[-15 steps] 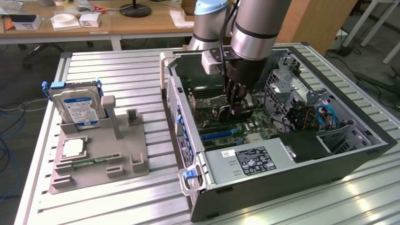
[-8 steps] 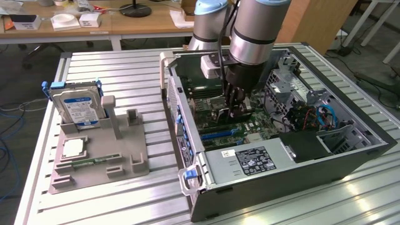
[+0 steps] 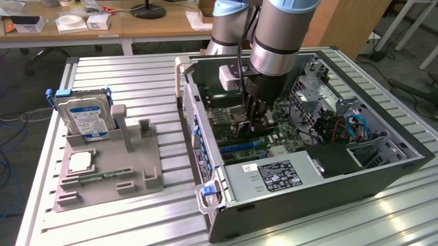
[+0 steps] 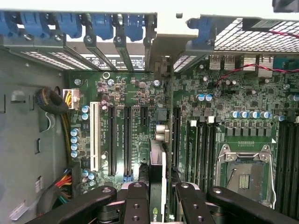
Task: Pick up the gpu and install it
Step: 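Insert the gpu into the slot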
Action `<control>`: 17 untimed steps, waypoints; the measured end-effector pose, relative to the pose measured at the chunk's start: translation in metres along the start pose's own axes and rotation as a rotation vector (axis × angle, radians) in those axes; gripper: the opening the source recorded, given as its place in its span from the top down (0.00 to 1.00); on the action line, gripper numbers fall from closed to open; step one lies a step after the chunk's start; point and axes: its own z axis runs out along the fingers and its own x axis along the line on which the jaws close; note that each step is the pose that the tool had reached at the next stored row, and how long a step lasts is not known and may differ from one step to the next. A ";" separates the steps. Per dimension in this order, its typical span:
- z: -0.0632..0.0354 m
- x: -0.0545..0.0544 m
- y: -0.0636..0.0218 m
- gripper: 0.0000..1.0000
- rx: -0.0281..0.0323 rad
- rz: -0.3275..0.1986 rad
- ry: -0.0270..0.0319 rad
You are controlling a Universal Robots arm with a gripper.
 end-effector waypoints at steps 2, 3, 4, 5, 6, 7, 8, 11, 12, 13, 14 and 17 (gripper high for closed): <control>0.0025 0.000 0.0000 0.73 0.0004 0.000 -0.0003; 0.0038 0.000 0.0001 0.73 0.0002 0.000 -0.0003; 0.0049 0.000 0.0002 0.73 -0.0001 0.000 -0.0003; 0.0058 0.000 0.0002 0.73 -0.0001 0.000 -0.0002; 0.0060 0.000 0.0003 0.73 -0.0002 0.000 0.0000; 0.0060 0.000 0.0003 0.73 -0.0003 0.000 0.0000; 0.0060 0.000 0.0003 0.73 -0.0003 0.000 0.0000; 0.0061 0.000 0.0004 0.73 -0.0002 0.000 -0.0001; 0.0062 0.000 0.0004 0.73 -0.0001 0.000 -0.0002; 0.0061 0.000 0.0004 0.73 -0.0001 0.000 -0.0001; 0.0061 0.000 0.0004 0.73 -0.0001 0.000 -0.0001; 0.0062 0.000 0.0004 0.73 -0.0002 0.000 -0.0001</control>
